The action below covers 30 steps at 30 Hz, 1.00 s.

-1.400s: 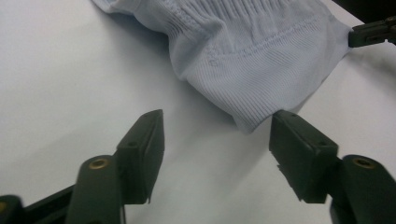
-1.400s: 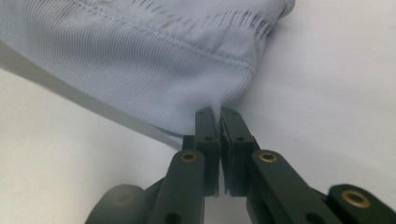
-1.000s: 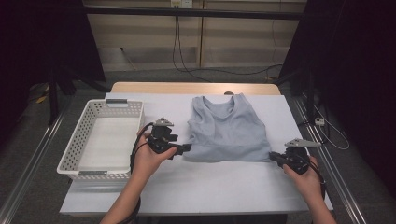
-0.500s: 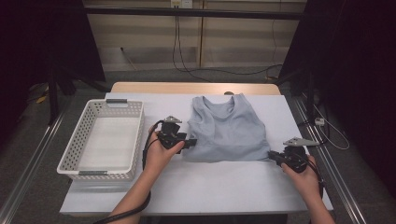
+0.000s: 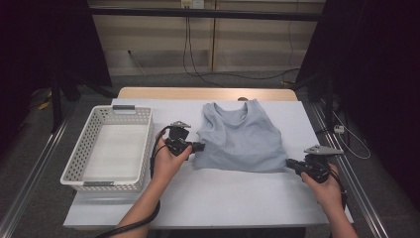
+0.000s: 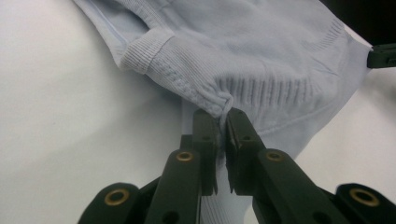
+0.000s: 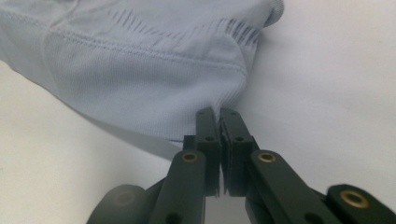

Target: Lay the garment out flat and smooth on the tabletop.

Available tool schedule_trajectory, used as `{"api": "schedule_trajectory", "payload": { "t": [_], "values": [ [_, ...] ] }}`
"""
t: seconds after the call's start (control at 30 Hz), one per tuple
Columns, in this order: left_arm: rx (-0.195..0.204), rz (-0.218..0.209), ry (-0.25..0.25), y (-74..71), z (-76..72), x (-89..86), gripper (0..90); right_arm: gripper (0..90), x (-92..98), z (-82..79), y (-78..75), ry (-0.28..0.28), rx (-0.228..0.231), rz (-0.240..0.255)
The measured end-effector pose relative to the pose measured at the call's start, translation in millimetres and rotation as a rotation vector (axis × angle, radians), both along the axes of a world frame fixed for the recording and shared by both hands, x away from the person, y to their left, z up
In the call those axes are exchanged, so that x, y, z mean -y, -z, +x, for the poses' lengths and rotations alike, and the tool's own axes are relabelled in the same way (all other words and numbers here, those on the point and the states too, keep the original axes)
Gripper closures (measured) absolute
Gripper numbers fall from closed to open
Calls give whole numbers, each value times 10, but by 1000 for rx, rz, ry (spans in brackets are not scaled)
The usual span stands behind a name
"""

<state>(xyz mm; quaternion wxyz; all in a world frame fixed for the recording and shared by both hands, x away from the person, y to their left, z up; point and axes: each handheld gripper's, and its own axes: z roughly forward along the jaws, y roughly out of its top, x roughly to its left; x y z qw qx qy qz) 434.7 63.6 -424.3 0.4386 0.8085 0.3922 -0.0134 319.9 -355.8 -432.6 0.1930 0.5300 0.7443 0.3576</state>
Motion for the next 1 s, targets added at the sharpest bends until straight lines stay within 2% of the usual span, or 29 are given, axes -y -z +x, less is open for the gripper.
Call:
{"api": "schedule_trajectory", "payload": {
  "t": [0.2, 0.27, 0.43, 0.5, 0.7, 0.9, 1.0],
  "values": [
    [-48, -22, 3, -125, -102, -89, 845, 880, 92, -104, -129, -3, 11, 55],
    [-53, -12, 5, -121, -113, -97, 845, 880, 106, -125, -136, -11, 8, 65],
    [-80, 22, 11, -16, -107, -61, 843, 874, 43, -116, -39, -27, -33, 23],
    [-84, 28, 7, 4, -100, -64, 839, 828, 23, -101, -4, -34, -45, 11],
    [-86, 53, 4, 55, -101, -53, 813, 706, -14, -60, -9, -34, -5, 13],
    [-94, 76, -8, 116, -89, -38, 822, 677, -95, -11, 12, -42, 2, 9],
    [-113, 113, -13, 177, -77, -29, 824, 690, -126, 21, 53, -42, -8, 2]
  ]
}}
